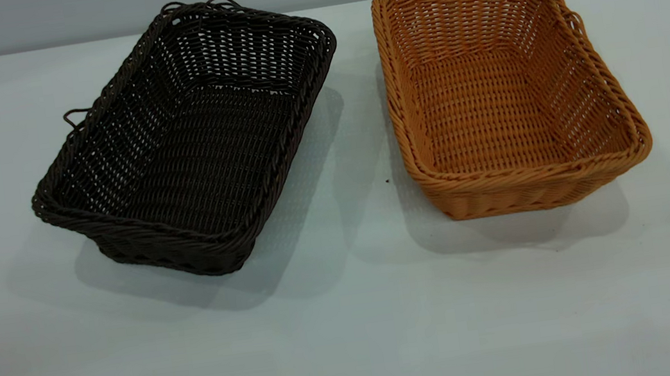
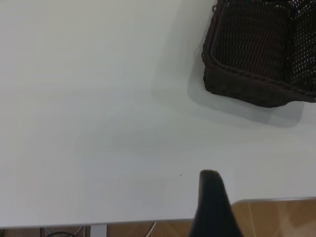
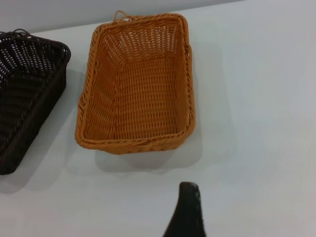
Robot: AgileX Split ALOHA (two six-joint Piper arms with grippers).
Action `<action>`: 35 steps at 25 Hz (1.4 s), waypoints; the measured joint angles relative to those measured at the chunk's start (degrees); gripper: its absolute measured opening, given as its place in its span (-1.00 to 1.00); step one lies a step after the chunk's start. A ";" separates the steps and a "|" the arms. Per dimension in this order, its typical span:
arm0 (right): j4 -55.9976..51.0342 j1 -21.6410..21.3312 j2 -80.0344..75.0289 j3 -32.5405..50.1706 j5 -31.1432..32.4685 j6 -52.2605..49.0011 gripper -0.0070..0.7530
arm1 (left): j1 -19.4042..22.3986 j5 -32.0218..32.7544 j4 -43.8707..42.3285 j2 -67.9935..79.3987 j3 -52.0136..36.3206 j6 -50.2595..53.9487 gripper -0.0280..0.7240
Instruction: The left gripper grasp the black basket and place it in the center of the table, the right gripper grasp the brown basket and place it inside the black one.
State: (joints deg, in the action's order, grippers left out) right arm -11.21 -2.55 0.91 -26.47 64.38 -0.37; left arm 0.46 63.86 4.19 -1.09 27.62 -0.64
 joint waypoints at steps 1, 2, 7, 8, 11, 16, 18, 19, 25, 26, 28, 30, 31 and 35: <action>0.00 0.00 0.00 0.00 0.00 0.00 0.50 | 0.00 0.00 0.00 0.00 0.00 0.00 0.28; 0.00 0.00 0.00 0.00 0.00 0.00 0.50 | 0.00 0.00 0.00 0.00 0.00 0.00 0.28; 0.00 0.00 0.00 0.00 0.00 0.00 0.50 | 0.00 0.00 0.00 0.00 0.00 0.00 0.28; 0.00 0.00 0.00 0.00 0.00 0.00 0.50 | 0.00 0.00 0.00 0.00 0.00 0.00 0.28; 0.00 0.00 0.00 0.00 0.00 0.00 0.50 | 0.00 0.00 0.00 0.00 0.00 0.00 0.28; 0.00 0.00 0.00 0.00 0.00 0.00 0.50 | 0.00 0.00 0.00 0.00 0.00 0.00 0.28; 0.00 0.00 0.00 0.00 0.00 0.00 0.50 | 0.00 0.00 0.00 0.00 0.00 0.00 0.28; 0.00 0.00 0.00 0.00 0.00 0.00 0.50 | 0.00 0.00 0.00 0.00 0.00 0.00 0.28; 0.00 0.00 0.00 0.00 0.00 0.00 0.50 | 0.00 0.00 0.00 0.00 0.00 0.00 0.28; 0.00 0.00 0.00 0.00 0.00 0.00 0.50 | 0.00 0.00 0.00 0.00 0.00 0.00 0.28; 0.00 0.00 0.00 0.00 0.00 -0.85 0.50 | 0.00 0.00 0.00 0.00 0.00 0.00 0.28; 0.00 0.00 -0.06 0.00 0.00 -2.04 0.51 | 0.00 0.00 -0.05 0.33 0.00 0.00 0.28; -0.10 0.00 -0.53 -0.06 0.06 -2.33 0.52 | 0.00 0.00 -0.10 1.09 0.00 0.00 0.28; -3.71 0.00 -9.65 -0.22 -0.27 -1.53 0.60 | 0.00 -1.23 -0.04 10.52 1.38 0.00 0.30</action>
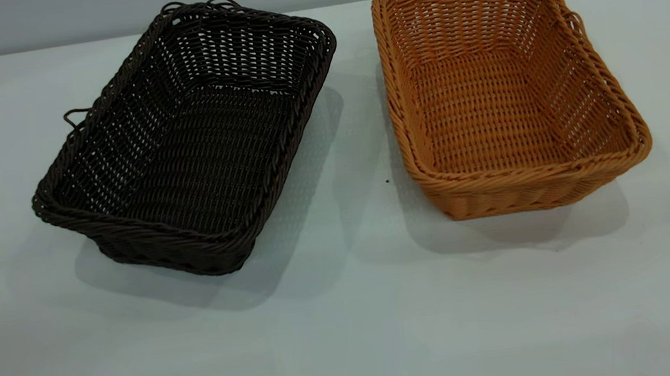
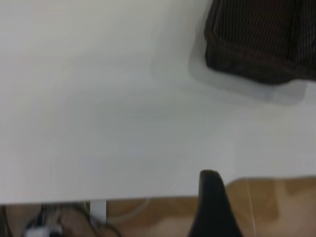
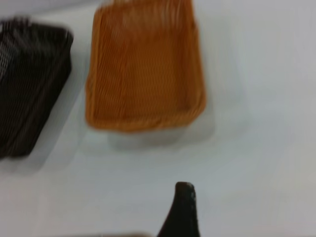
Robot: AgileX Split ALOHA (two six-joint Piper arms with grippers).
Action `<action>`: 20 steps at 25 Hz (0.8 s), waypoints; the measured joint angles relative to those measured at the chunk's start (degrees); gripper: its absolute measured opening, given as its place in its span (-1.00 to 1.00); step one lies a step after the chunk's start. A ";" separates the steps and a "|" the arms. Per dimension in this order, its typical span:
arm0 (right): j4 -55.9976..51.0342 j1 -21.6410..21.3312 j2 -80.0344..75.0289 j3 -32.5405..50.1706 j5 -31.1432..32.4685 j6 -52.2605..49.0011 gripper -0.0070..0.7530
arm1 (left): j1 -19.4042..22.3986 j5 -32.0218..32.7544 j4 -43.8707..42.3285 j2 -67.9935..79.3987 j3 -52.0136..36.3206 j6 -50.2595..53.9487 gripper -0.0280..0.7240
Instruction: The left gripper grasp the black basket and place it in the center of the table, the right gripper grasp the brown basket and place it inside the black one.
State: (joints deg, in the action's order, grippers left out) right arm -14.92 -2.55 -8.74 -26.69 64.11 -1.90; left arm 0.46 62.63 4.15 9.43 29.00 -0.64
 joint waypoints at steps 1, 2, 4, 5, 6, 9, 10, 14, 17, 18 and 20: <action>-1.48 0.00 -3.48 0.00 -0.60 1.20 0.61 | 0.00 -1.52 0.00 3.41 0.57 -0.07 0.32; -2.85 0.00 -7.11 0.00 -1.43 2.45 0.61 | 0.00 -3.15 0.00 7.01 1.15 -0.40 0.34; -6.57 0.00 -13.89 0.00 -4.13 5.07 0.61 | 0.00 -7.70 0.17 13.94 2.20 -1.66 0.41; -8.81 0.00 -17.70 0.00 -5.49 5.67 0.61 | 0.00 -10.02 0.47 17.80 2.76 -2.76 0.46; -10.75 0.00 -21.64 0.00 -6.55 6.19 0.61 | 0.00 -11.88 0.71 21.65 3.24 -3.94 0.49; -19.07 0.00 -33.04 0.00 -9.62 9.53 0.60 | 0.00 -18.22 1.07 32.23 5.17 -6.69 0.57; -21.90 0.00 -36.35 0.00 -10.77 11.52 0.59 | 0.00 -20.35 1.07 35.19 5.87 -7.27 0.57; -37.13 0.13 -51.19 0.00 -12.70 19.70 0.58 | 0.00 -28.48 1.07 47.64 9.95 -8.43 0.58; -47.66 3.48 -61.88 -0.25 -13.95 24.42 0.58 | 0.00 -32.83 1.09 54.75 13.18 -8.69 0.58; -50.80 5.74 -64.61 -0.36 -14.98 25.67 0.58 | 0.00 -34.06 1.09 56.78 14.10 -8.71 0.58; -56.68 10.28 -70.99 -0.36 -17.81 26.78 0.58 | 0.00 -35.39 1.09 60.05 15.73 -8.75 0.59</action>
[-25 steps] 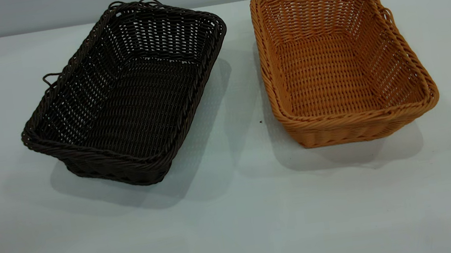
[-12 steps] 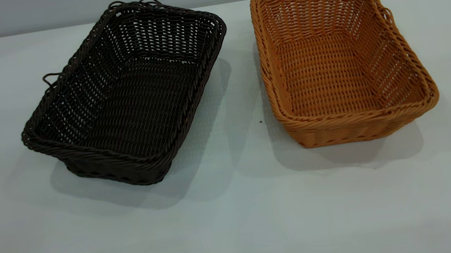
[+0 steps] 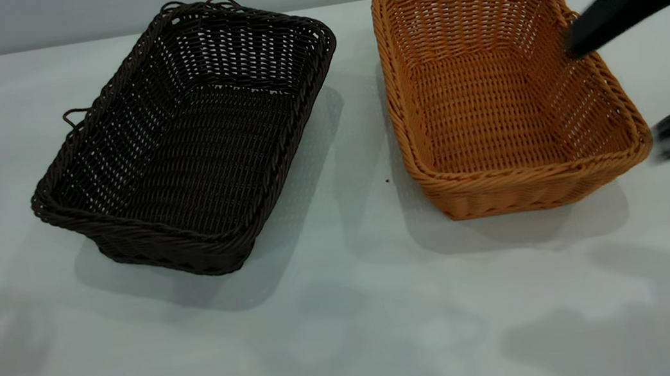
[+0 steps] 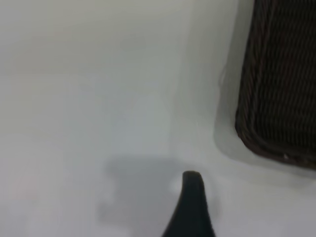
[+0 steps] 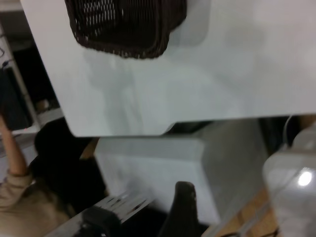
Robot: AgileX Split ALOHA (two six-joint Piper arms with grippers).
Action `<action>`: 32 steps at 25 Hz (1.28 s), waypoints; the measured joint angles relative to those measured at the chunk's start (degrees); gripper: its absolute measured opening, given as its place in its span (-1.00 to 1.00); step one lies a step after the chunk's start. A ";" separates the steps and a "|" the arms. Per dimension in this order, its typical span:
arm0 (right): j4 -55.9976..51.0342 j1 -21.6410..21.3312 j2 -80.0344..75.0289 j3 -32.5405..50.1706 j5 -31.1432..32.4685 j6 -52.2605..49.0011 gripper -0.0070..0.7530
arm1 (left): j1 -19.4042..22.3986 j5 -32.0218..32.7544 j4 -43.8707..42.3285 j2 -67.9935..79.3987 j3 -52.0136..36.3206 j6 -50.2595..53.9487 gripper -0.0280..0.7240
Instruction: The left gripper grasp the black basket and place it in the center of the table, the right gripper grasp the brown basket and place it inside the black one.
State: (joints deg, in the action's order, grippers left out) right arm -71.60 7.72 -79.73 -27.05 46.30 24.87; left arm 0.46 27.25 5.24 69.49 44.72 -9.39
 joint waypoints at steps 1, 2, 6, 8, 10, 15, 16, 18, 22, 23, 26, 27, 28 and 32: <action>-4.09 2.34 -2.60 0.00 -2.00 0.53 0.58 | 0.00 -0.20 0.05 1.11 0.56 0.00 0.59; -9.19 4.36 -5.67 0.00 -4.20 1.53 0.58 | 0.00 -0.27 0.04 2.29 1.15 0.00 0.59; -28.23 9.06 -16.58 -1.58 -11.01 7.15 0.58 | 0.00 -0.73 0.17 5.60 2.62 0.00 0.59; -30.65 10.02 -21.54 -3.62 -12.54 6.00 0.57 | 0.00 -1.07 0.23 6.54 2.77 0.00 0.59; -31.37 10.46 -26.55 -6.59 -13.06 3.25 0.57 | 0.00 -1.13 0.23 7.18 2.77 0.00 0.59; -31.94 10.52 -36.04 -15.13 -16.80 -0.60 0.57 | 0.00 -1.49 0.23 8.64 2.77 0.00 0.59; -32.07 10.52 -37.53 -16.26 -17.97 -2.21 0.57 | 0.00 -1.74 0.23 9.24 2.77 0.00 0.59; -32.14 10.52 -40.93 -17.82 -20.81 -5.65 0.57 | 0.00 -2.17 0.23 10.82 2.96 0.00 0.59; -32.35 10.82 -45.19 -19.85 -28.46 -13.06 0.57 | -0.06 -0.65 0.23 14.95 5.60 0.00 0.59; -32.41 11.15 -45.64 -20.05 -30.00 -15.01 0.57 | -0.12 0.43 0.23 16.49 6.89 0.00 0.59; -32.68 12.14 -46.07 -20.15 -34.01 -19.40 0.57 | -0.79 2.89 0.18 21.79 11.16 0.00 0.59; -32.72 12.33 -46.11 -20.15 -34.84 -20.30 0.57 | -1.09 3.12 0.18 23.91 12.74 0.00 0.59; -32.74 12.33 -46.13 -20.15 -35.21 -20.76 0.57 | -1.24 3.25 0.12 26.13 14.39 0.00 0.59; -32.79 12.33 -46.18 -20.15 -35.70 -22.03 0.57 | -3.04 3.41 0.05 35.67 21.66 -0.16 0.59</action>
State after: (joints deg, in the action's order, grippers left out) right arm -104.39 20.06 -125.91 -47.20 10.60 2.84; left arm -2.58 30.66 5.29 105.16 66.38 -9.55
